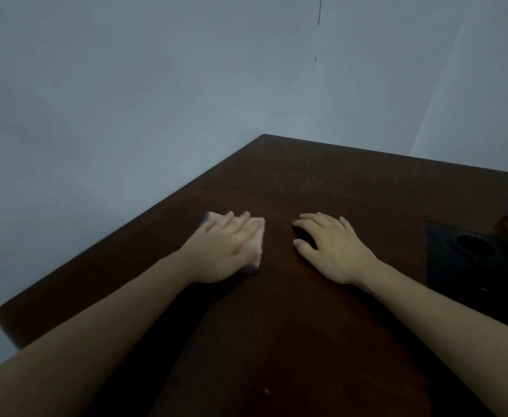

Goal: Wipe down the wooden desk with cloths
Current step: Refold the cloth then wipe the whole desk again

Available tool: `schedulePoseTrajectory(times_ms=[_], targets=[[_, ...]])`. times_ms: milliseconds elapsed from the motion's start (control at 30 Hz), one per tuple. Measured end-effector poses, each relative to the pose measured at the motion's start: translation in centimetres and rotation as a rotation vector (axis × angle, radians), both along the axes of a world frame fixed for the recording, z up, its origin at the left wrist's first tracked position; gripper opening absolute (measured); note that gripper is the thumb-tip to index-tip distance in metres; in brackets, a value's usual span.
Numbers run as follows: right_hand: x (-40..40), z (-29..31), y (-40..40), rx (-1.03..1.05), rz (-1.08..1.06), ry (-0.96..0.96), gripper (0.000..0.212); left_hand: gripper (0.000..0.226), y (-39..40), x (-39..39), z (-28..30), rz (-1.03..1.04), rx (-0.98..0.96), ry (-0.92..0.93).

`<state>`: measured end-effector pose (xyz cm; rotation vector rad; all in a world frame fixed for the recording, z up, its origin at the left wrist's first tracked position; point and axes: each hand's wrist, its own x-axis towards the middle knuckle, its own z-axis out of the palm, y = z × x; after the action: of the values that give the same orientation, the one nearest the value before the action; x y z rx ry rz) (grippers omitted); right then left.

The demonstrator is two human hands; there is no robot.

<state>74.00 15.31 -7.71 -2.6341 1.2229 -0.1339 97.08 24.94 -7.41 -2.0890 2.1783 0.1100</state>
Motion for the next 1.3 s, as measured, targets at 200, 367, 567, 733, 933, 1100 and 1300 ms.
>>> schedulePoseTrajectory(times_ms=[200, 367, 567, 733, 933, 1100, 1300], targets=[[0.0, 0.0, 0.3, 0.005, -0.012, -0.001, 0.053, 0.064, -0.1, 2.6, -0.1, -0.065, 0.017, 0.014], [0.2, 0.1, 0.4, -0.001, -0.013, -0.011, 0.053, 0.067, -6.7, 5.9, -0.2, 0.239, 0.029, 0.023], [0.3, 0.2, 0.4, -0.001, -0.015, -0.017, 0.052, 0.068, -8.5, 2.0, 0.2, 0.172, 0.026, 0.065], [0.3, 0.1, 0.4, -0.014, -0.012, -0.022, 0.052, 0.065, -6.7, 2.2, -0.2, -0.018, 0.030, 0.031], [0.3, 0.0, 0.4, -0.008, -0.015, -0.037, 0.052, 0.069, -9.2, 8.5, -0.4, 0.274, -0.004, 0.013], [0.4, 0.1, 0.5, -0.017, -0.016, -0.047, 0.051, 0.068, -9.3, 6.5, -0.2, 0.315, 0.004, 0.032], [0.4, 0.2, 0.7, -0.013, -0.017, -0.027, 0.052, 0.064, -3.7, 2.2, 0.0, -0.051, 0.038, 0.010]])
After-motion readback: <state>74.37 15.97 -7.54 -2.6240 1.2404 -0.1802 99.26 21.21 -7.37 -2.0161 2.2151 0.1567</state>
